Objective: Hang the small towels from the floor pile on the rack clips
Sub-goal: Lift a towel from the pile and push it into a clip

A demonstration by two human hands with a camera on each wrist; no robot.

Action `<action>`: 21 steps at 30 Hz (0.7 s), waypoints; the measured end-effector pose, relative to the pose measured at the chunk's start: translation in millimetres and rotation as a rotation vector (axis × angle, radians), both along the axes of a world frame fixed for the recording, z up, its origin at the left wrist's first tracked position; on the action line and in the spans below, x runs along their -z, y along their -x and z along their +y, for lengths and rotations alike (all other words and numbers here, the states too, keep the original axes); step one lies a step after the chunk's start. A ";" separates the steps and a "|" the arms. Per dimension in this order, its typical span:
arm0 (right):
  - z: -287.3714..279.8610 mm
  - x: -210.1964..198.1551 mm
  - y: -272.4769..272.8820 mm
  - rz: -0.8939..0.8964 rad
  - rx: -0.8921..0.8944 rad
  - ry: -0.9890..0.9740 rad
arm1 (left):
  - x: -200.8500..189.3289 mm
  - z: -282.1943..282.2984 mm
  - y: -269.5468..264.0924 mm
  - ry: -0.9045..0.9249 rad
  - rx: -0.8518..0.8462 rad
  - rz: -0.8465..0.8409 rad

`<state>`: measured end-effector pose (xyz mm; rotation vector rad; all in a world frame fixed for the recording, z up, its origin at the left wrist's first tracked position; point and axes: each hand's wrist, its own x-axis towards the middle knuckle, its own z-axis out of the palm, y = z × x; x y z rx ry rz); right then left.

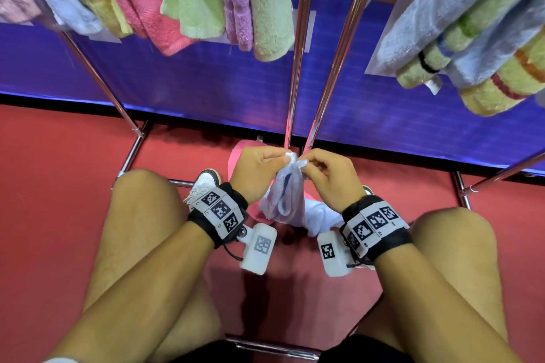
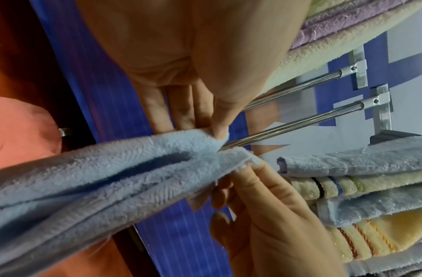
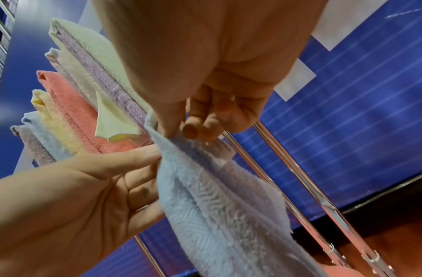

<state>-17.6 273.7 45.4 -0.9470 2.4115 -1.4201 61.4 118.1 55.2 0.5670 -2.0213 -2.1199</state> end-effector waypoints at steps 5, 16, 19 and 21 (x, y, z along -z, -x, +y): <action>3.5 -1.2 4.1 0.109 -0.068 -0.065 | 1.8 0.3 -1.4 0.083 0.040 0.013; 1.5 -10.1 0.1 -0.009 0.003 -0.160 | 15.1 5.1 2.9 0.182 0.029 0.010; -0.9 -9.8 1.3 -0.061 0.012 -0.130 | 17.3 5.8 3.3 0.119 0.014 0.017; -1.6 -7.8 1.5 -0.100 0.010 -0.104 | 14.4 6.8 3.7 0.069 0.006 0.015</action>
